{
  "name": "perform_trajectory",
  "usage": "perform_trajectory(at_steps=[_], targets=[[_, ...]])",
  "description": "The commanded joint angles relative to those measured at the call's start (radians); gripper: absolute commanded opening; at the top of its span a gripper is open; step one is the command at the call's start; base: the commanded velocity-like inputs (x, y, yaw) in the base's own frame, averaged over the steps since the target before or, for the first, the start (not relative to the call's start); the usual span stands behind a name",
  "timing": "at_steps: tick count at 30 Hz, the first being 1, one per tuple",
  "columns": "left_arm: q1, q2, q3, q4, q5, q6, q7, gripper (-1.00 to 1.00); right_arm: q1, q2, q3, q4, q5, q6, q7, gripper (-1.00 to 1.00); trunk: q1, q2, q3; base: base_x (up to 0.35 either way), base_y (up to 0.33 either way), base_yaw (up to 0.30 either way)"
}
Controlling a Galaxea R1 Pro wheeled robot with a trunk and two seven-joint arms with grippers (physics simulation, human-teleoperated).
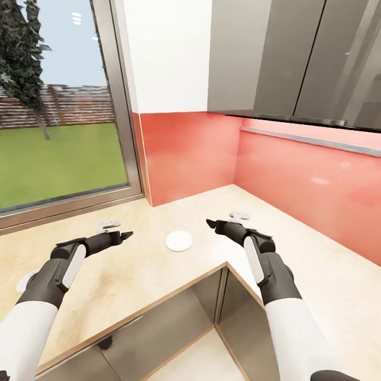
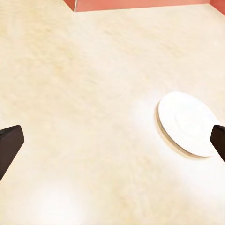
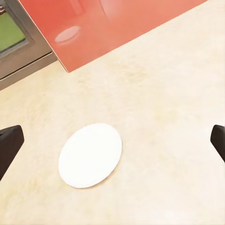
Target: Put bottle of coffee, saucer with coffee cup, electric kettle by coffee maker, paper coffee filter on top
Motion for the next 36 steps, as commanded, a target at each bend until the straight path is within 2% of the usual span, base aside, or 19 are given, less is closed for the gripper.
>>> perform_trajectory(at_steps=[1, 8, 23, 27, 36], targets=[[0.000, 0.000, 0.002, 0.001, 0.005, 0.008, -0.002, 1.00, -0.001, 0.001, -0.004, 0.000, -0.002, 0.006, 0.004, 1.00, 0.001, -0.002, -0.002, 0.007, 0.000, 0.000], [0.005, 0.001, 0.002, 0.036, 0.007, 0.004, -0.004, 1.00, -0.001, 0.002, -0.004, 0.004, -0.002, 0.006, 0.004, 1.00, 0.001, -0.002, -0.002, 0.076, 0.000, 0.000], [0.013, 0.000, 0.002, 0.042, 0.010, 0.002, -0.007, 1.00, -0.001, 0.002, -0.004, 0.004, -0.002, 0.010, 0.004, 1.00, 0.001, -0.002, -0.002, 0.111, 0.000, 0.000], [0.013, -0.001, 0.002, 0.042, 0.010, 0.000, -0.007, 1.00, -0.001, 0.002, -0.004, -0.004, -0.004, 0.076, 0.004, 1.00, 0.001, -0.002, -0.002, 0.021, 0.000, 0.000], [0.019, 0.000, 0.003, 0.042, 0.010, 0.000, -0.007, 1.00, -0.001, 0.002, -0.004, -0.005, -0.004, 0.083, 0.004, 1.00, 0.001, -0.002, -0.002, 0.118, 0.000, 0.000]])
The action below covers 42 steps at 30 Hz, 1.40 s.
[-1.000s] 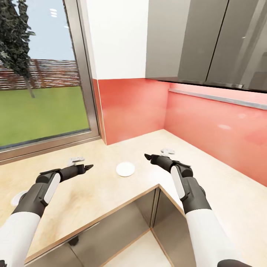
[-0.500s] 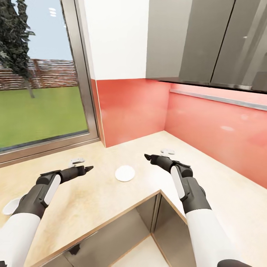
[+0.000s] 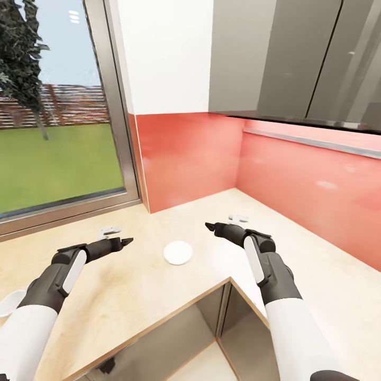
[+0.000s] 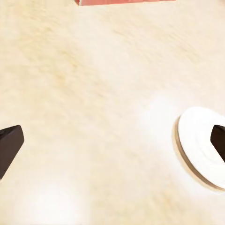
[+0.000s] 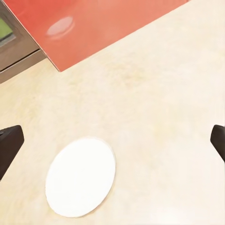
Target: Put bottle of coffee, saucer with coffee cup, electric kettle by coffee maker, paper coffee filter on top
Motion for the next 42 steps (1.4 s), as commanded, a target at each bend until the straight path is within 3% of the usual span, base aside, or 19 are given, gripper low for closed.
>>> perform_trajectory(at_steps=[1, 13, 23, 32, 37, 40, 42], targets=[[-0.001, 0.000, 0.002, -0.001, 0.005, 0.008, -0.002, 1.00, -0.001, 0.001, -0.003, -0.001, -0.001, 0.006, 0.004, 1.00, 0.001, -0.002, -0.002, 0.272, 0.000, 0.000], [-0.001, -0.001, 0.002, 0.002, 0.005, 0.008, -0.002, 1.00, -0.001, 0.001, -0.005, -0.002, -0.001, 0.006, 0.004, 1.00, 0.001, -0.002, -0.002, 0.072, 0.000, -0.003], [-0.001, -0.001, 0.004, 0.041, 0.005, 0.004, -0.002, 1.00, -0.001, 0.001, -0.005, 0.010, -0.001, 0.008, 0.004, 1.00, 0.001, -0.002, -0.002, 0.204, 0.000, -0.159], [-0.001, 0.000, 0.004, 0.042, 0.005, 0.004, -0.002, 1.00, -0.001, 0.002, -0.003, 0.099, 0.000, 0.008, 0.004, 1.00, 0.001, -0.002, -0.002, 0.024, 0.000, -0.010], [0.010, 0.001, 0.004, 0.043, 0.005, 0.006, -0.003, 1.00, -0.001, 0.017, 0.002, 0.165, -0.001, 0.009, 0.006, 1.00, 0.001, -0.002, -0.002, 0.076, 0.000, -0.068], [0.019, 0.002, 0.004, 0.050, 0.005, 0.011, -0.003, 1.00, -0.001, 0.019, 0.015, 0.257, -0.001, 0.008, 0.110, 1.00, 0.001, -0.002, -0.002, 0.004, 0.000, -0.011], [0.020, 0.002, 0.004, 0.098, 0.005, 0.013, -0.021, 1.00, -0.001, 0.019, 0.029, 0.325, 0.000, 0.007, 0.231, 1.00, 0.001, -0.002, -0.002, 0.001, 0.000, -0.002]])
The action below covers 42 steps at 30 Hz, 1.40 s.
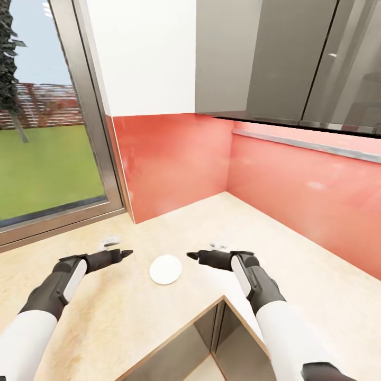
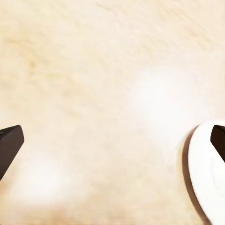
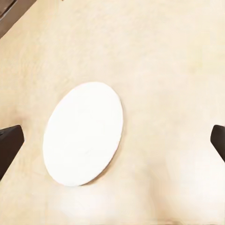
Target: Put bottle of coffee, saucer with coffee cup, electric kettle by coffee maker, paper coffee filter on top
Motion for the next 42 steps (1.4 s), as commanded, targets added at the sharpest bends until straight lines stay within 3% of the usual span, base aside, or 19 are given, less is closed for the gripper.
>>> perform_trajectory(at_steps=[1, 5, 9, 26, 42], targets=[[-0.001, 0.000, 0.003, 0.046, 0.005, 0.007, -0.040, 1.00, -0.001, 0.001, 0.015, 0.022, -0.006, 0.007, 0.038, 1.00, 0.001, -0.002, -0.002, 0.000, 0.000, 0.000], [-0.003, 0.001, 0.007, 0.143, 0.008, 0.004, -0.139, 1.00, -0.001, 0.001, 0.037, 0.044, -0.006, 0.006, 0.072, 1.00, 0.001, -0.002, -0.002, 0.000, 0.000, 0.000], [-0.004, 0.000, 0.011, 0.166, 0.010, 0.003, -0.174, 1.00, -0.001, 0.001, 0.040, 0.070, -0.006, 0.006, 0.078, 1.00, 0.001, -0.002, -0.002, 0.000, 0.000, 0.000], [-0.003, -0.038, 0.007, 0.173, 0.009, -0.011, -0.175, 1.00, 0.000, -0.003, 0.040, 0.123, -0.004, 0.006, 0.079, 1.00, 0.001, -0.002, -0.002, 0.107, 0.000, 0.000], [-0.002, -0.040, 0.007, 0.174, 0.010, -0.010, -0.173, 1.00, 0.002, -0.001, 0.041, 0.136, -0.005, 0.006, 0.079, 1.00, 0.001, -0.002, -0.002, 0.053, 0.000, -0.026]])
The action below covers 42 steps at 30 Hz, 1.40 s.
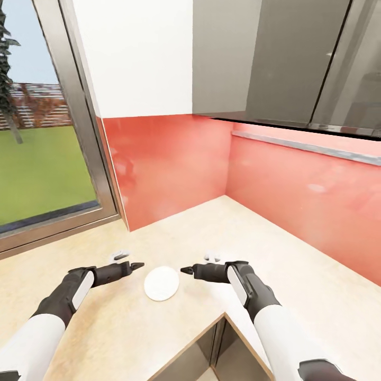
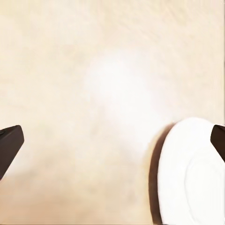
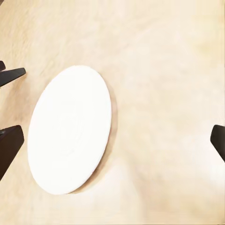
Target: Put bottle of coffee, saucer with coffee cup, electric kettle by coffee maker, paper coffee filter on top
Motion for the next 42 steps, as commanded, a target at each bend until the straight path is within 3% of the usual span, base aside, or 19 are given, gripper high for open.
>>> perform_trajectory(at_steps=[1, 17, 23, 30, 35, 42], targets=[[-0.001, 0.000, 0.003, 0.000, 0.004, 0.007, -0.002, 1.00, -0.001, 0.000, 0.002, 0.007, -0.010, 0.007, -0.004, 1.00, 0.001, -0.002, -0.002, 0.054, 0.000, -0.150], [0.000, -0.002, 0.008, 0.052, 0.005, 0.015, -0.001, 1.00, -0.001, 0.005, 0.003, 0.087, -0.010, 0.007, -0.001, 1.00, 0.001, -0.002, -0.002, 0.005, 0.000, -0.013], [-0.002, -0.002, 0.026, 0.085, 0.081, 0.025, 0.006, 1.00, -0.001, 0.005, 0.004, 0.088, -0.011, 0.007, -0.001, 1.00, 0.001, -0.002, -0.002, 0.000, 0.000, 0.000], [-0.002, -0.015, 0.028, 0.088, 0.109, 0.068, 0.008, 1.00, -0.001, 0.005, 0.003, 0.088, -0.012, 0.008, -0.003, 1.00, 0.001, -0.002, -0.002, 0.000, 0.000, 0.000], [-0.002, -0.016, 0.026, 0.133, 0.174, 0.111, 0.007, 1.00, -0.001, 0.005, 0.003, 0.090, -0.012, 0.009, -0.003, 1.00, 0.001, -0.002, -0.002, 0.000, 0.000, 0.000], [-0.002, -0.017, 0.025, 0.174, 0.195, 0.113, 0.007, 1.00, -0.001, 0.005, 0.004, 0.090, -0.012, 0.010, -0.004, 1.00, 0.001, -0.002, -0.002, 0.000, 0.000, 0.000]])
